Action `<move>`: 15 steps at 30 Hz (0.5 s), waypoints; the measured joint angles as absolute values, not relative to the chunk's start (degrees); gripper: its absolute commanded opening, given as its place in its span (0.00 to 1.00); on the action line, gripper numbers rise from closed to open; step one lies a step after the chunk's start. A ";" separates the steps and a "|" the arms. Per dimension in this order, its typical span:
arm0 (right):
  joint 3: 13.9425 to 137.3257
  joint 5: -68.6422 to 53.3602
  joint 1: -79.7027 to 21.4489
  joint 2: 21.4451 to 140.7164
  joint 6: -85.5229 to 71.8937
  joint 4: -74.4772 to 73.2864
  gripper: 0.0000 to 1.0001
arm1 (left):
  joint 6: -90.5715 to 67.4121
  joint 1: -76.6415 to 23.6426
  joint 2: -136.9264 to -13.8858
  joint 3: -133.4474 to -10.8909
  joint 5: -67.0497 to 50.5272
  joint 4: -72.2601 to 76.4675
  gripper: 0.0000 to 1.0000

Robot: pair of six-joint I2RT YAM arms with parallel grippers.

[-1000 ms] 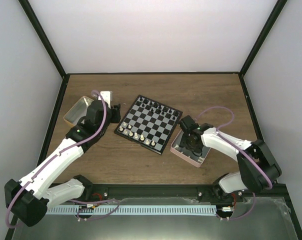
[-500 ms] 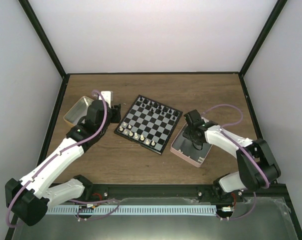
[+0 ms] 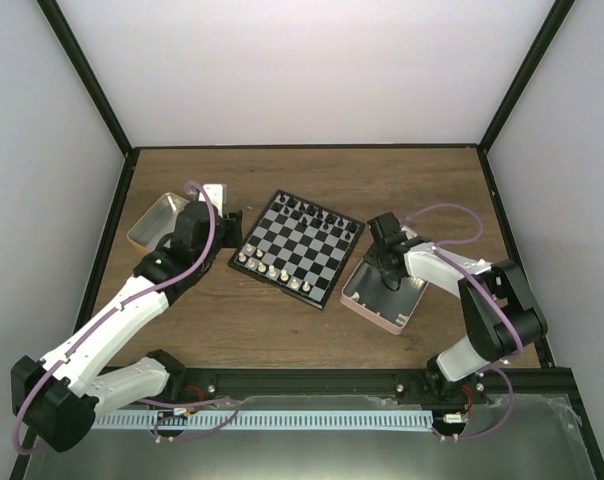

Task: Set up the chess pieces on the board
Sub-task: Pick up the chess piece from the storage box.

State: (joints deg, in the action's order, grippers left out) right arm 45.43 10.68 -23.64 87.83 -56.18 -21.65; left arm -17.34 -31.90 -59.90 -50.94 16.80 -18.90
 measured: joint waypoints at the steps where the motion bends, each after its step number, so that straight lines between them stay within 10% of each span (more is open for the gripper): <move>1: 45.50 10.72 -23.64 87.83 -56.10 -21.43 0.45 | -17.34 -31.90 -59.90 -50.87 16.80 -18.87 0.49; 15: 47.03 10.79 -23.42 91.00 -54.02 -20.40 0.42 | -17.37 -31.88 -59.90 -50.70 16.80 -18.72 0.49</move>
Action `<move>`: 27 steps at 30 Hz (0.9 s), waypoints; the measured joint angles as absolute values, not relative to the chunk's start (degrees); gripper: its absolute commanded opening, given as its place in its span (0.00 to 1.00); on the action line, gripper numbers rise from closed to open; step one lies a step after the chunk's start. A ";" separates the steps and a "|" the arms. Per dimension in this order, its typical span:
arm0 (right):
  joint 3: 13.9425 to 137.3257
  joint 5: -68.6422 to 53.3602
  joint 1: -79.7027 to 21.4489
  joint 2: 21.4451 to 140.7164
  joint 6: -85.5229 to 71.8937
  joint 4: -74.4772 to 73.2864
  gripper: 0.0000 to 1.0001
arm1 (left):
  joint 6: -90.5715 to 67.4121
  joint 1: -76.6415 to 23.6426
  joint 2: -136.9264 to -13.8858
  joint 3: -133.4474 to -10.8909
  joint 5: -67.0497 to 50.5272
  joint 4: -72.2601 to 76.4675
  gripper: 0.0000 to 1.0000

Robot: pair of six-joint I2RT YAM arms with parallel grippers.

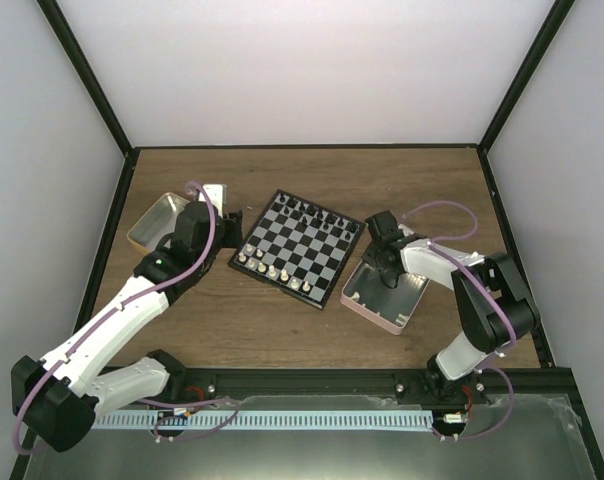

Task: Set up the chess pieces on the board
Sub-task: Pick up the chess piece from the storage box.

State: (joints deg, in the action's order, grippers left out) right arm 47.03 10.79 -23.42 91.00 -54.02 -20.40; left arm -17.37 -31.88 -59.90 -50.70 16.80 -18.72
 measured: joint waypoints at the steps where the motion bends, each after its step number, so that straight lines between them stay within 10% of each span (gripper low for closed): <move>1: 47.03 10.76 -23.42 91.05 -53.60 -20.53 0.41 | -17.37 -31.86 -59.90 -50.63 16.80 -18.65 0.49; 18: 47.00 8.36 -23.38 90.78 -43.75 -23.05 0.21 | -17.37 -31.86 -59.90 -50.48 16.40 -18.55 0.49; 27: 47.97 8.14 -23.38 90.80 -40.42 -25.43 0.35 | -17.37 -31.86 -59.72 -50.46 16.38 -18.55 0.49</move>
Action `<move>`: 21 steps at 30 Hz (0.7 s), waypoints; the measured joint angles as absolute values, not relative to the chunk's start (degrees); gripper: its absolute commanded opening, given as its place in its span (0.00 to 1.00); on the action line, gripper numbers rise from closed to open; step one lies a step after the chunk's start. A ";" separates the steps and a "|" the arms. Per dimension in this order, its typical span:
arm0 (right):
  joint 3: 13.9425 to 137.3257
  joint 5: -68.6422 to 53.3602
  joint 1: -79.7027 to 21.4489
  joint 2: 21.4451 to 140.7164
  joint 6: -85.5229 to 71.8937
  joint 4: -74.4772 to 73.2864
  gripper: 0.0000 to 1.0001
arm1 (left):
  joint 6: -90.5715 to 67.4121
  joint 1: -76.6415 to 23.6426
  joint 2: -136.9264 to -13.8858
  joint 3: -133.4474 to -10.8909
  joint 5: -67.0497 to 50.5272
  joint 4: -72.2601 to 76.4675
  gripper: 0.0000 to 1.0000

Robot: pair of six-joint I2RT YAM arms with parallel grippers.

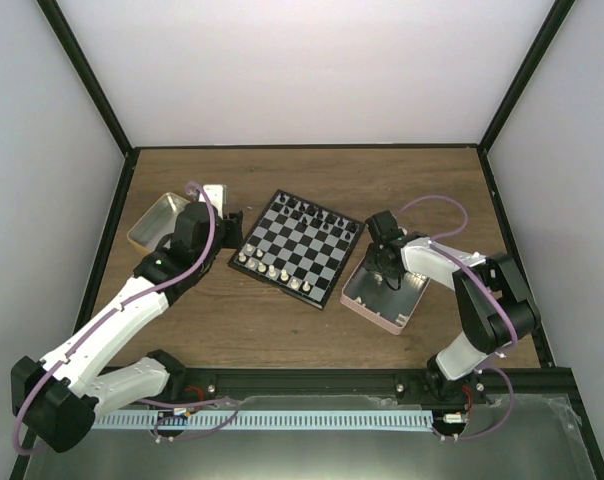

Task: Set up the chess pieces on the board
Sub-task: Pick up the chess piece from the storage box.

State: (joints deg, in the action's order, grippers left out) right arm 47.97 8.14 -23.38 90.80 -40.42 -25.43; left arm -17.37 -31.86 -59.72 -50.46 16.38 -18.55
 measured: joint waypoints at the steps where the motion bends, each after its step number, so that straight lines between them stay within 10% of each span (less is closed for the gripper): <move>1: 48.01 7.99 -23.38 90.80 -40.25 -25.63 0.35 | -17.37 -31.86 -59.72 -50.46 16.38 -18.55 0.50; 21: 48.07 5.87 -23.62 90.26 -36.34 -30.26 0.15 | -17.41 -31.86 -59.72 -50.43 15.81 -18.52 0.50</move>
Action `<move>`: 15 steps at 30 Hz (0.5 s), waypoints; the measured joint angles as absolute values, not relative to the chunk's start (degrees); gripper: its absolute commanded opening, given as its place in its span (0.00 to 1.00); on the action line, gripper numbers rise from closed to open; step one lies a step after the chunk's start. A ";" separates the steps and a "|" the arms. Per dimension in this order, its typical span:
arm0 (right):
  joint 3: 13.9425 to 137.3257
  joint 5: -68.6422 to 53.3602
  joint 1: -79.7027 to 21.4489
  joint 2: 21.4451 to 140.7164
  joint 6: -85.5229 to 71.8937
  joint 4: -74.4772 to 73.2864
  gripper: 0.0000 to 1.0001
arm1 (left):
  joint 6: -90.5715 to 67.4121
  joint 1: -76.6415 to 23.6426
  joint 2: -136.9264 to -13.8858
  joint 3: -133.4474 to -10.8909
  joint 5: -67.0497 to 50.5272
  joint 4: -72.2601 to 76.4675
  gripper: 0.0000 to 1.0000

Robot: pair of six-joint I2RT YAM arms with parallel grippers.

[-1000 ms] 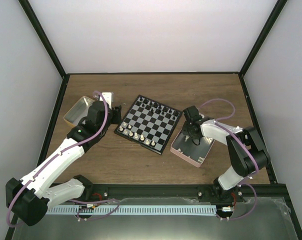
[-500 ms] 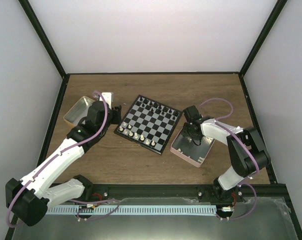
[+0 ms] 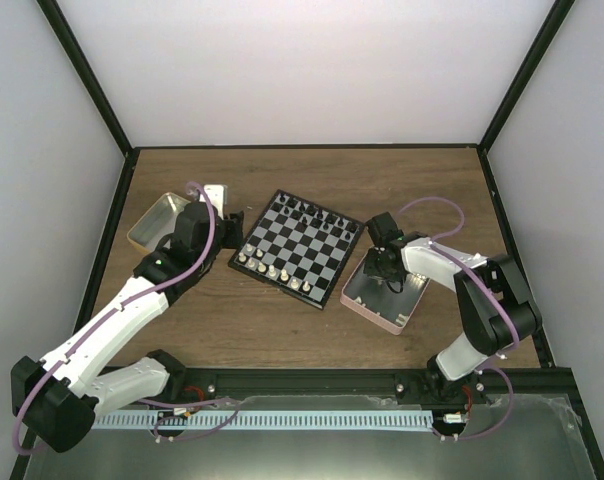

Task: Set up the chess pieces on the board
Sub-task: Pick up the chess piece from the storage box.

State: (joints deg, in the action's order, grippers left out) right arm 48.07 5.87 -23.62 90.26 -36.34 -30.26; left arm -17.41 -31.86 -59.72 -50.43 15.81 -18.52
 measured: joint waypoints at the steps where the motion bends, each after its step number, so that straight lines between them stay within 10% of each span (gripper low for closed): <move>1: 48.07 6.04 -23.68 90.26 -36.40 -30.22 0.15 | -17.41 -31.86 -59.72 -50.43 15.70 -18.52 0.50; 15: 40.40 4.64 -24.14 75.50 -34.00 -19.68 0.16 | -19.94 -31.79 -61.47 -50.39 -2.55 -13.56 0.62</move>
State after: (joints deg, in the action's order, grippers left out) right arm 40.40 4.64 -24.14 75.50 -34.00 -19.68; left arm -19.94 -31.79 -61.47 -50.39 -2.55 -13.56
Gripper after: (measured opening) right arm 0.155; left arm 0.618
